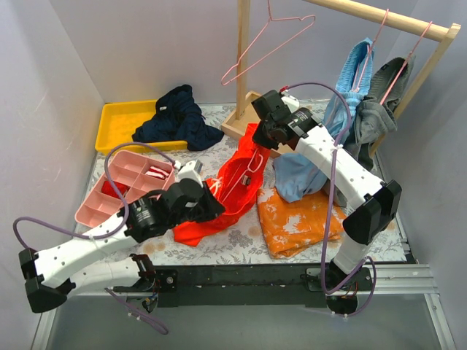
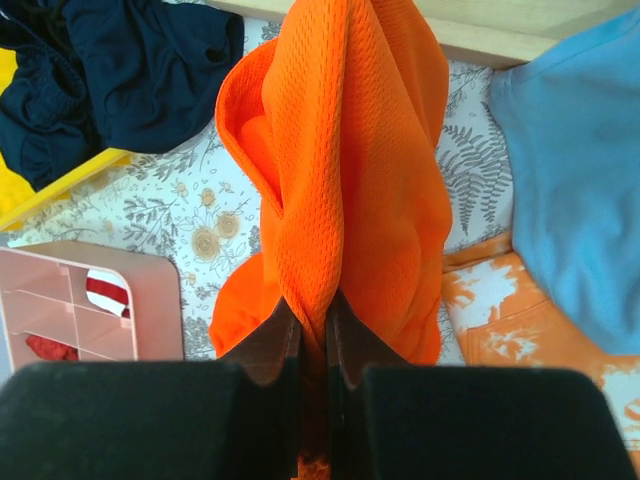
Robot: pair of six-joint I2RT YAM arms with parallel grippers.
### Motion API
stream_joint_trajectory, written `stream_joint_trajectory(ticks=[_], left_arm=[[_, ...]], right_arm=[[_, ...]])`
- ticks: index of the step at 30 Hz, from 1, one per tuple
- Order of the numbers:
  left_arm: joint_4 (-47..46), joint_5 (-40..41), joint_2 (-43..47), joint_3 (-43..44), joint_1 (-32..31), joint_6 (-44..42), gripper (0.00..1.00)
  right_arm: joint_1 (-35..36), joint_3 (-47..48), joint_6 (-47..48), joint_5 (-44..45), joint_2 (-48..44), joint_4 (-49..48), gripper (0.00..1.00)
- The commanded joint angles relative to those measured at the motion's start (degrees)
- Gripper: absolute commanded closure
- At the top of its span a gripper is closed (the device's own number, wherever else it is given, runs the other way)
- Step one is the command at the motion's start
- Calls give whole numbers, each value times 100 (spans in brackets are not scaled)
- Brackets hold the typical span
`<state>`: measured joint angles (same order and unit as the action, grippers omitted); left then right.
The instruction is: Place the shorts on the hanger
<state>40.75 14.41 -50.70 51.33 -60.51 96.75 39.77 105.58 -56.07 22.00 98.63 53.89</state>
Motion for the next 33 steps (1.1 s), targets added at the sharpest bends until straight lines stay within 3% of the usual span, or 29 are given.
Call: stream_joint_trajectory(ticks=[1,4,12,18,21,24,25,29,33], left_arm=[[-207,-25,-897,922,293,-753,100],[-454,-369,-1363,1221,697,-1061,100],[-243,-780,-1461,1643,1434,-1843,96],[-217,-1239,-1733,1863,1735,-2529,67],[-278,-1432,-1847,1960,1806,-2819,68],[-226,-1784,-1839,2012,1850,-3249,43],[-165,-1732,-1821,2012,1850,-3302,30],[11,-1906,-1374,1627,1850,-3470,19],[117,-1758,-724,985,1841,-3313,21]], right_arm=[[75,216,-684,235,-20,155,99],[75,376,-1019,217,86,701,99],[-30,445,-835,-275,165,552,99],[-66,736,-835,-512,350,667,99],[-66,412,-791,-714,324,457,99],[-66,323,-738,-776,393,438,99],[-66,314,-738,-776,403,456,99],[-110,375,-633,-890,508,508,99],[-136,630,-492,-785,683,675,99]])
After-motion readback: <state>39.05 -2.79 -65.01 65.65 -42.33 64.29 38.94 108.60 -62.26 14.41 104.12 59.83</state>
